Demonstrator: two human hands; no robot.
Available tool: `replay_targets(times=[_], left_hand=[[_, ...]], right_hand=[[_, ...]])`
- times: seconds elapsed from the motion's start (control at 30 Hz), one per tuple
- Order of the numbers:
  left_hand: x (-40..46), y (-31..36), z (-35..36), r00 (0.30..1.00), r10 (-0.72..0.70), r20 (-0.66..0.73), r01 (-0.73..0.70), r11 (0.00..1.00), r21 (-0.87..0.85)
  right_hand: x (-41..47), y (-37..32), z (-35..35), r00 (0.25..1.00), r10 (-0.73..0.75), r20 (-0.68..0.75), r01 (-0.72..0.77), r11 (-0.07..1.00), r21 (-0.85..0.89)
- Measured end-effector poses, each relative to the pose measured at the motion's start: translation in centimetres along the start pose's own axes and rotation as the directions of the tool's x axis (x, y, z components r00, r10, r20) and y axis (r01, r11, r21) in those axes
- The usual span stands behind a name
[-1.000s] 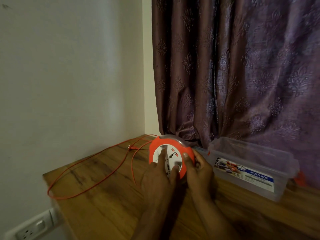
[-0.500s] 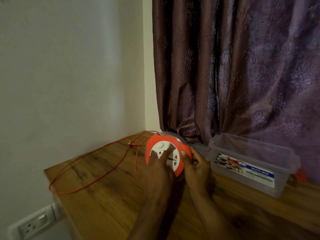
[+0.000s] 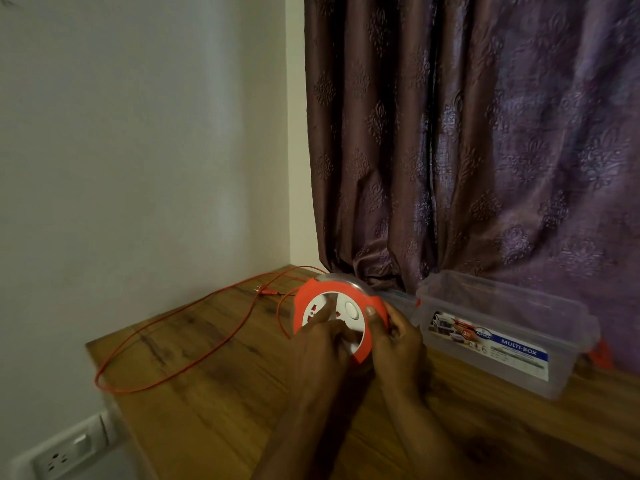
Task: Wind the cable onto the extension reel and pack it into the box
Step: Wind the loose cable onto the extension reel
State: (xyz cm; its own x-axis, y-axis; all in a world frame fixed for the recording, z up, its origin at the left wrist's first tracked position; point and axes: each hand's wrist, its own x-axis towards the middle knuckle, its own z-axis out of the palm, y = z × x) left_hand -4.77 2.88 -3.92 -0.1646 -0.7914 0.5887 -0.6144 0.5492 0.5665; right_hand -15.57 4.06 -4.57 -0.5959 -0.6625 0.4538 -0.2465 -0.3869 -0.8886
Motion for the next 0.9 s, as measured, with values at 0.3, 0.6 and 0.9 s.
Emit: replay_targets(times=[0.3, 0.6, 0.9], left_hand=[[0.0, -0.1, -0.3, 1.000, 0.004, 0.002, -0.004, 0.996, -0.084], [-0.3, -0.4, -0.1, 0.976, -0.116, -0.186, 0.101, 0.991, -0.088], [0.0, -1.1, 0.6, 0.987, -0.164, 0.001, 0.164, 0.986, -0.012]], right_hand=[[0.3, -0.3, -0.2, 1.000, 0.004, -0.004, -0.004, 1.000, -0.004], [0.4, -0.3, -0.2, 0.998, 0.013, -0.066, -0.010, 0.998, 0.056], [0.3, -0.2, 0.4, 0.998, 0.003, -0.060, 0.001, 0.998, 0.064]])
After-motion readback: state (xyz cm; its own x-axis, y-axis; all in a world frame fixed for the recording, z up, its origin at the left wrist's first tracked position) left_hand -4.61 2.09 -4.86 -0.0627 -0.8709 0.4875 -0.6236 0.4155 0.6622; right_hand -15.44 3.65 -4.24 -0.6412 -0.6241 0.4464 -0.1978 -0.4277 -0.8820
